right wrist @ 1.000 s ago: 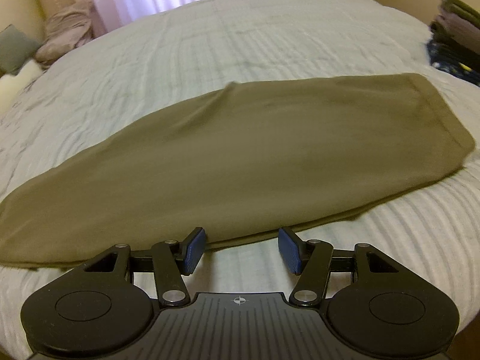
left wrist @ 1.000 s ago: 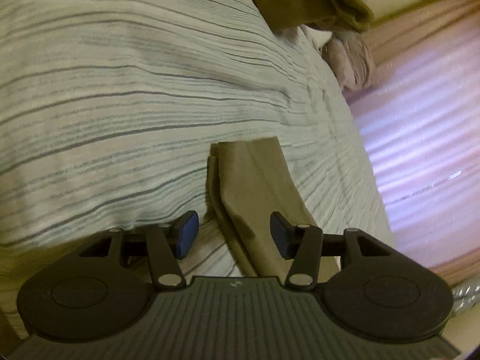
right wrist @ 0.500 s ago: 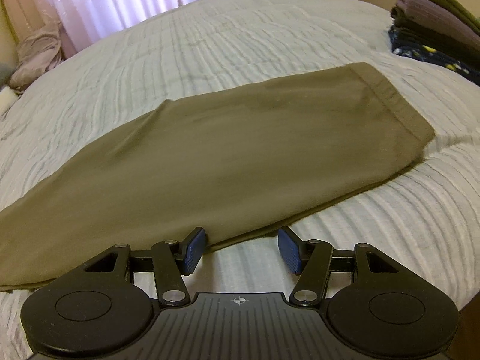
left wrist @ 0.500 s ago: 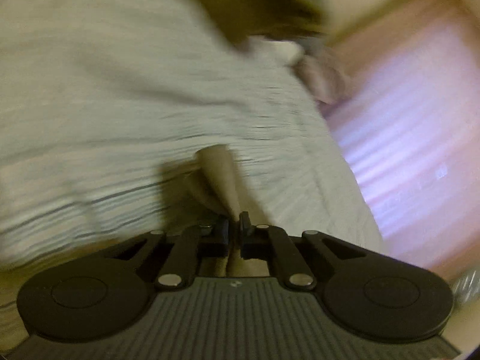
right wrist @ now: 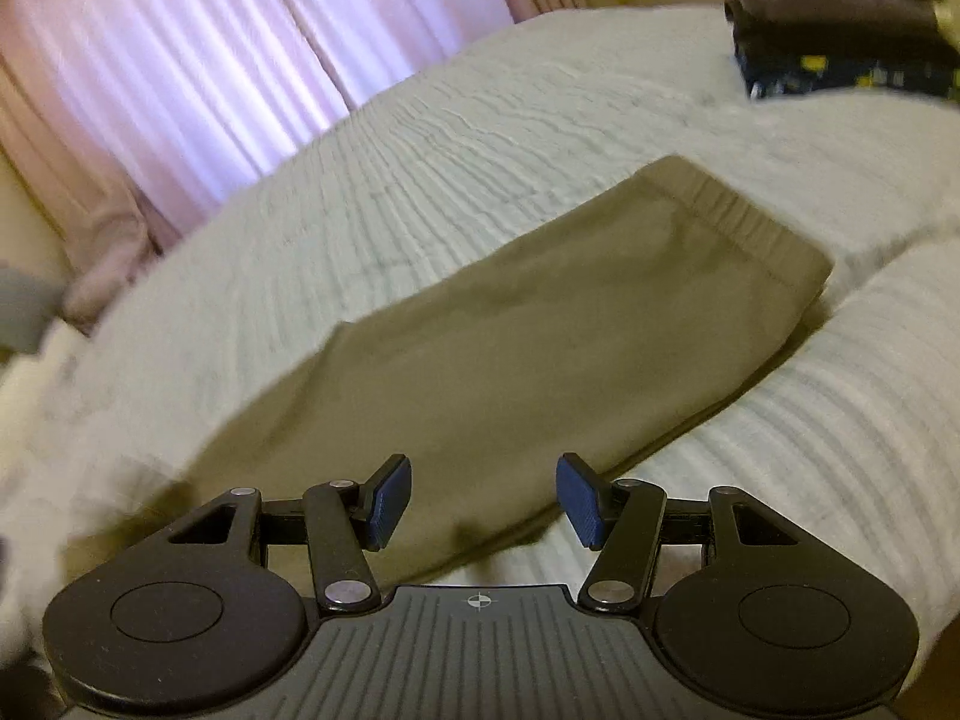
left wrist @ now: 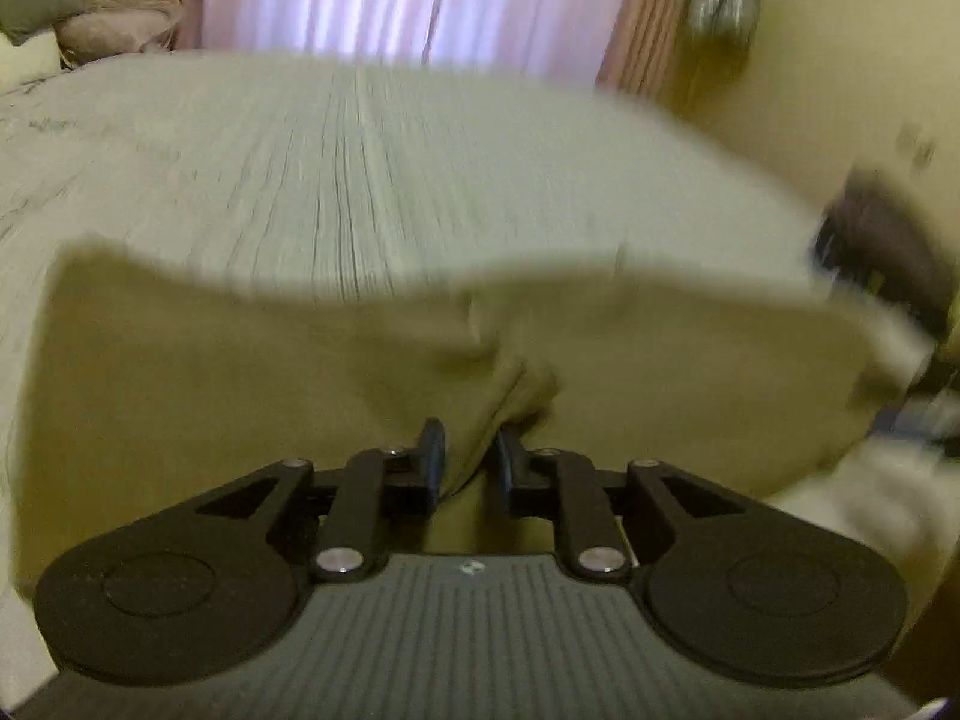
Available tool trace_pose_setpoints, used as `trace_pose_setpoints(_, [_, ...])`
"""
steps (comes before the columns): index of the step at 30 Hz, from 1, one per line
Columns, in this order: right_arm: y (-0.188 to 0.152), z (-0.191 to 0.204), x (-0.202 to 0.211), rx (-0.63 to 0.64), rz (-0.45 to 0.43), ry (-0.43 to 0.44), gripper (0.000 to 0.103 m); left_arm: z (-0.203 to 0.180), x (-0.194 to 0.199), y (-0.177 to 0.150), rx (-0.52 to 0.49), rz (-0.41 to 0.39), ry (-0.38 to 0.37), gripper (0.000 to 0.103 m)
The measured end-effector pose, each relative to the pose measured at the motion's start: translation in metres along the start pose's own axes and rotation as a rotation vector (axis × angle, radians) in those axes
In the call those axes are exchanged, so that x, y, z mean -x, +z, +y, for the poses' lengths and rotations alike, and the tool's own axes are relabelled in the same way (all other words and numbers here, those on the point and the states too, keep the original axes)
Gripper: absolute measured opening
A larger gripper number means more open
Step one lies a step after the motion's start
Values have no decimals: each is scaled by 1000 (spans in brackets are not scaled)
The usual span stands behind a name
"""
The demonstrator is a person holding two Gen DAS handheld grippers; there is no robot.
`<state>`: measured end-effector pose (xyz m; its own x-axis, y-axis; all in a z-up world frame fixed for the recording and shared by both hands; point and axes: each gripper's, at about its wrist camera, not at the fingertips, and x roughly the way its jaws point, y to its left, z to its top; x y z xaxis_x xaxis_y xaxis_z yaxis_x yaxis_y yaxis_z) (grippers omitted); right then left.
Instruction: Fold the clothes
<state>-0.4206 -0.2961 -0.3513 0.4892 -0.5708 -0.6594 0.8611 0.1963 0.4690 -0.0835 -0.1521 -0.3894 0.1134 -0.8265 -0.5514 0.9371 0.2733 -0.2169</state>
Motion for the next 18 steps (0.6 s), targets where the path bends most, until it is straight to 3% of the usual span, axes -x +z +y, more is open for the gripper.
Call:
trace_pose_setpoints(2, [1, -1, 1, -49, 15, 58, 58, -25, -18, -10, -69, 69, -28, 28])
trace_pose_setpoints(5, [-1, 4, -1, -101, 17, 170, 57, -10, 1, -5, -13, 64, -98, 28])
trace_pose_setpoints(9, [-10, 26, -20, -169, 104, 381, 57, 18, 37, -3, 55, 50, -40, 27])
trace_pose_setpoints(12, [-23, 49, -44, -212, 212, 488, 57, 55, 58, -6, 172, 41, -7, 27])
trace_pose_setpoints(17, [-41, 79, -79, -233, 326, 503, 57, 93, 82, -16, 304, 45, 28, 27])
trace_pose_setpoints(18, [-41, 84, -84, -219, 333, 492, 47, 97, 83, -17, 309, 46, 34, 27])
